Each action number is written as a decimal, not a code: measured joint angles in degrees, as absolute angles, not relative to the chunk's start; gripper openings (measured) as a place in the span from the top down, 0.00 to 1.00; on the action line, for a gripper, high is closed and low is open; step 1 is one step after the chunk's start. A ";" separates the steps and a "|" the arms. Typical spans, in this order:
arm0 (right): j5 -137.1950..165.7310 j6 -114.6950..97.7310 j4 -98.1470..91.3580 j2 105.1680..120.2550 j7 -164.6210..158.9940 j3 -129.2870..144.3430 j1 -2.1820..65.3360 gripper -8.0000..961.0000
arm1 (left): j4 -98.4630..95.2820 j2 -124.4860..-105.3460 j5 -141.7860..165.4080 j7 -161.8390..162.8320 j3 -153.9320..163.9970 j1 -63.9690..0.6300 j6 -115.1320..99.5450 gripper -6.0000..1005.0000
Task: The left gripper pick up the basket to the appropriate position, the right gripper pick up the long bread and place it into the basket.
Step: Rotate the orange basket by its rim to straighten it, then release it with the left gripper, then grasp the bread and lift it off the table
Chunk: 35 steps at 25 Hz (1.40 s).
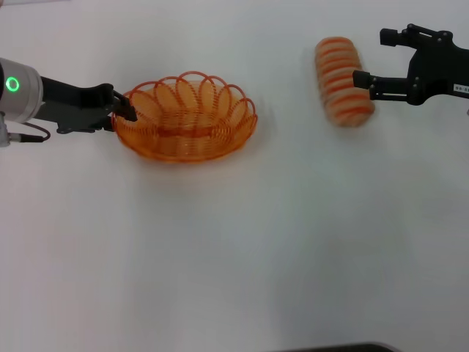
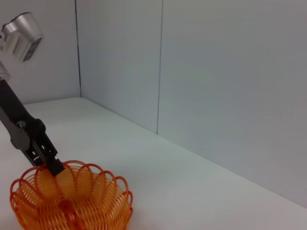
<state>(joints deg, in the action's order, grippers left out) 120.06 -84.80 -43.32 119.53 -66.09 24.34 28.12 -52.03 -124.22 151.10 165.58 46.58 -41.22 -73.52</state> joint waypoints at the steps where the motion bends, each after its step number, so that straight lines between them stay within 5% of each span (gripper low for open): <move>1: 120.06 -84.73 -43.33 119.53 -66.09 24.35 28.12 0.05 | -51.98 -124.21 150.93 165.49 46.58 -41.17 -73.60 0.75; 7: 120.06 -84.52 -43.33 119.53 -66.08 24.44 28.22 0.05 | -52.09 -124.05 149.42 165.20 46.59 -40.86 -74.02 0.64; 15: 120.06 -84.45 -43.33 119.53 -66.10 24.43 28.21 0.05 | -52.50 -122.99 149.66 162.37 46.40 -41.09 -73.56 0.29; 26: 120.06 -84.34 -43.15 119.53 -65.94 24.40 28.21 0.05 | -52.54 -122.71 140.27 147.21 39.68 -38.41 -72.14 0.30; 35: 120.06 -84.32 -43.15 119.53 -65.62 24.38 28.46 0.05 | -51.35 -119.83 122.15 109.32 32.79 -33.88 -89.59 0.31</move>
<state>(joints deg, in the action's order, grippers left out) 120.06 -84.32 -43.15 119.53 -65.62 24.38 28.46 -51.35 -119.83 122.15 109.32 32.79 -33.88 -89.59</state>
